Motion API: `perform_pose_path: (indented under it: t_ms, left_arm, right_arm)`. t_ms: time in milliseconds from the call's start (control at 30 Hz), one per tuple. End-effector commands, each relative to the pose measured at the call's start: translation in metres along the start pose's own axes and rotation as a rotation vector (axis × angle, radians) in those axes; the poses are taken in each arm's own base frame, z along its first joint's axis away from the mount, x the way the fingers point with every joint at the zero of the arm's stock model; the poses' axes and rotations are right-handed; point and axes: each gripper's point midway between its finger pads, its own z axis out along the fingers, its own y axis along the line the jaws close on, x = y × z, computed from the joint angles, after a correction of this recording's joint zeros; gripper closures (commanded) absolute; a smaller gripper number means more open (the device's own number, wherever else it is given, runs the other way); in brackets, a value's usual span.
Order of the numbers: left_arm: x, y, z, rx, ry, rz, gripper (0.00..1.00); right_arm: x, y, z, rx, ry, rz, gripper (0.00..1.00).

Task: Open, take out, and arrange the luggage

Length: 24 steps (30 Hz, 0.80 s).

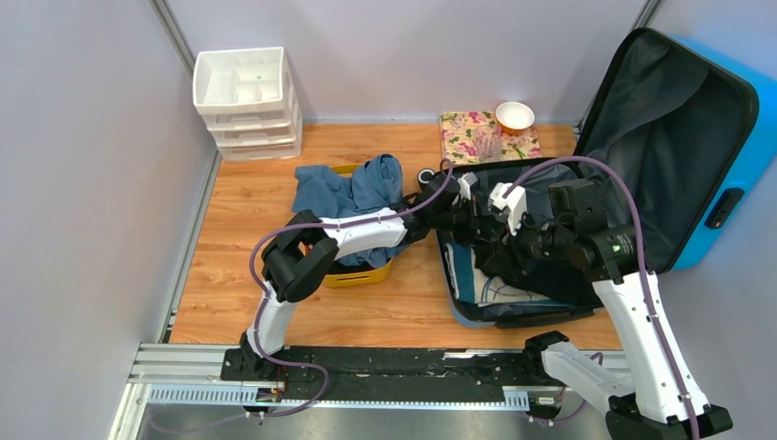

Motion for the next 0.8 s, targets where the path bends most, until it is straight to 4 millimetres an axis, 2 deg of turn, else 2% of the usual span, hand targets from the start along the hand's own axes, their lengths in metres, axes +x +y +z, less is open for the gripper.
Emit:
perform_pose_path:
  t_ms: [0, 33, 133, 233, 267, 333, 367, 400, 467, 500, 600, 767]
  left_arm:
    - [-0.017, -0.034, -0.043, 0.009, -0.038, 0.206, 1.0]
    - [-0.018, -0.017, -0.052, -0.066, -0.021, 0.247, 1.0]
    - [-0.026, 0.003, -0.077, -0.19, -0.02, 0.325, 1.0]
    - [-0.031, 0.02, -0.097, -0.277, -0.015, 0.388, 1.0]
    - [-0.03, 0.03, -0.102, -0.305, -0.015, 0.39, 1.0]
    - [-0.033, 0.034, -0.112, -0.316, -0.024, 0.401, 1.0]
    - [-0.038, 0.039, -0.116, -0.332, -0.035, 0.397, 1.0]
    - [-0.041, 0.038, -0.121, -0.336, -0.048, 0.397, 1.0]
    - [-0.052, 0.042, -0.13, -0.353, -0.079, 0.392, 1.0]
    - [-0.055, 0.037, -0.136, -0.348, -0.098, 0.404, 1.0]
    - [-0.068, 0.039, -0.151, -0.375, -0.136, 0.414, 1.0]
    - [-0.075, 0.051, -0.167, -0.433, -0.151, 0.434, 1.0]
  right_arm:
    - [-0.017, 0.007, -0.015, -0.026, -0.055, 0.001, 0.32]
    - [-0.017, 0.005, -0.018, -0.02, -0.062, 0.004, 0.14]
    - [-0.02, -0.003, -0.028, -0.003, -0.091, 0.067, 0.13]
    - [-0.017, -0.026, -0.027, 0.019, -0.076, 0.23, 0.12]
    - [-0.013, -0.041, -0.024, 0.018, -0.066, 0.308, 0.12]
    - [-0.003, -0.06, -0.026, 0.037, -0.063, 0.429, 0.13]
    - [0.003, -0.068, -0.025, 0.05, -0.044, 0.463, 0.14]
    - [0.016, -0.084, -0.022, 0.088, 0.008, 0.523, 0.15]
    - [0.032, -0.1, -0.02, 0.137, 0.058, 0.569, 0.16]
    - [0.044, -0.11, -0.021, 0.171, 0.083, 0.609, 0.16]
    - [0.07, -0.127, -0.019, 0.235, 0.145, 0.669, 0.16]
    - [0.109, -0.138, 0.003, 0.249, 0.249, 0.817, 0.14]
